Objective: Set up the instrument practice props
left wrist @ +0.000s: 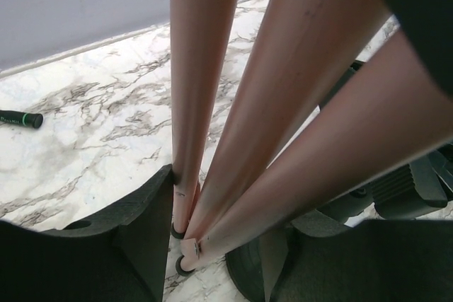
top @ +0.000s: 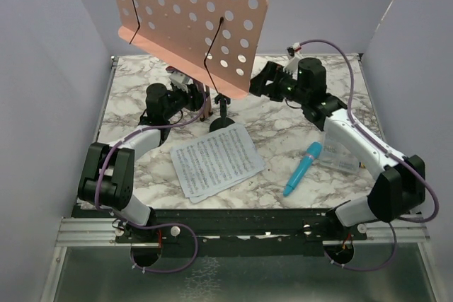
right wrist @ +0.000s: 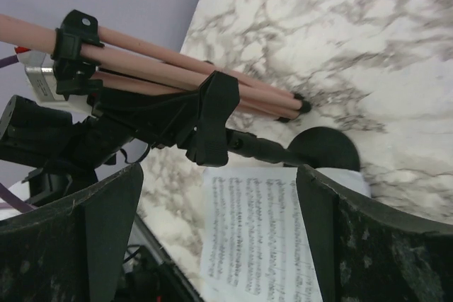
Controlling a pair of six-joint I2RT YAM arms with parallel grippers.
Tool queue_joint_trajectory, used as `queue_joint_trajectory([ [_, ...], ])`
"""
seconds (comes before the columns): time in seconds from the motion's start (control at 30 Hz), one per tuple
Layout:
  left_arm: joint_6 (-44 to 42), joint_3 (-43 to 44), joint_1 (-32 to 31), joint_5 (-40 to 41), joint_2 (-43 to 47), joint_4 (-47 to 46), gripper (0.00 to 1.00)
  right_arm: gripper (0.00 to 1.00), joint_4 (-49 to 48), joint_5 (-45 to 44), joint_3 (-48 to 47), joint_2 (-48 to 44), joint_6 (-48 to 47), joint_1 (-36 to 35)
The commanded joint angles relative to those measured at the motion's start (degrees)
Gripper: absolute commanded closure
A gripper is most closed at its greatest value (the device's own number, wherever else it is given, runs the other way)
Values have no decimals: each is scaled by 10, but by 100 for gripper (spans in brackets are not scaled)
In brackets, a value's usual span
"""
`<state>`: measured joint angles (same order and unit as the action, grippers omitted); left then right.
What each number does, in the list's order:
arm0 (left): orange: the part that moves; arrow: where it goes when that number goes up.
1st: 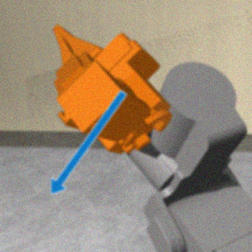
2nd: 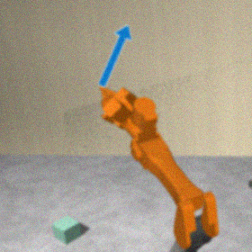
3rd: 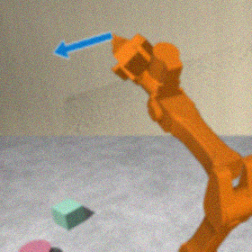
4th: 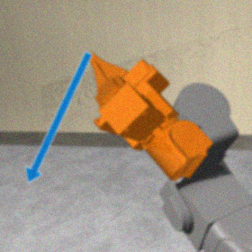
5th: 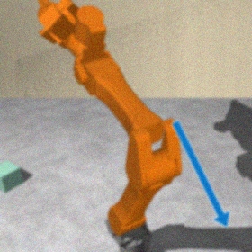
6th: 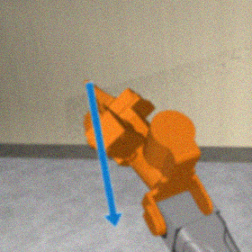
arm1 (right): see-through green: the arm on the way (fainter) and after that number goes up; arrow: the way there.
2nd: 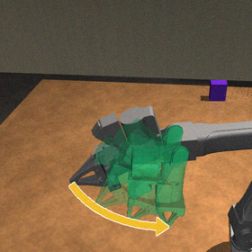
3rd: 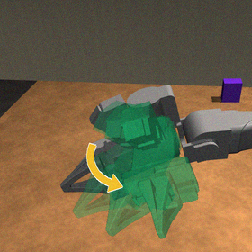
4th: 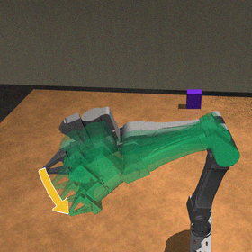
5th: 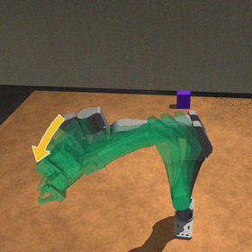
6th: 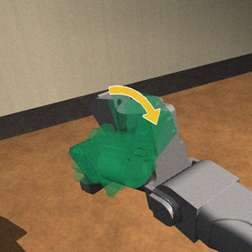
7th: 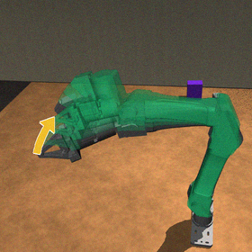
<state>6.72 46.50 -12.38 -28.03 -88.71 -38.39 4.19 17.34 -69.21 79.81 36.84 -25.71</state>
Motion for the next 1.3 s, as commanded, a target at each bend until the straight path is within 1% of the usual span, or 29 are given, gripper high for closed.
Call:
queue_joint_trajectory([
  [0.0,-2,27,-3,-37,23,-7,100,9,-90,167,-27,75,96,0],
  [0.13,0,28,-2,-47,15,-3,100,13,-122,221,-58,148,134,0],
  [0.23,-5,20,-3,-48,13,-3,100,15,-146,243,-79,190,158,-2],
  [0.33,-15,19,-3,-49,18,2,100,15,-170,253,-94,219,176,-7],
  [0.5,-22,18,-3,-41,22,6,100,18,-163,254,-121,262,185,-13],
  [0.63,-16,21,-3,-42,21,7,100,26,-174,259,-126,291,196,-13],
  [0.9,-17,22,-3,-44,20,7,100,48,-209,272,-127,307,216,-14],
  [1.07,-18,22,-3,-45,22,7,100,72,-208,275,-129,305,213,-14],
  [1.17,-19,20,-3,-45,23,7,100,79,-192,264,-131,299,196,-13],
  [1.27,-19,21,-3,-47,23,7,100,90,-177,252,-134,289,179,-10],
])
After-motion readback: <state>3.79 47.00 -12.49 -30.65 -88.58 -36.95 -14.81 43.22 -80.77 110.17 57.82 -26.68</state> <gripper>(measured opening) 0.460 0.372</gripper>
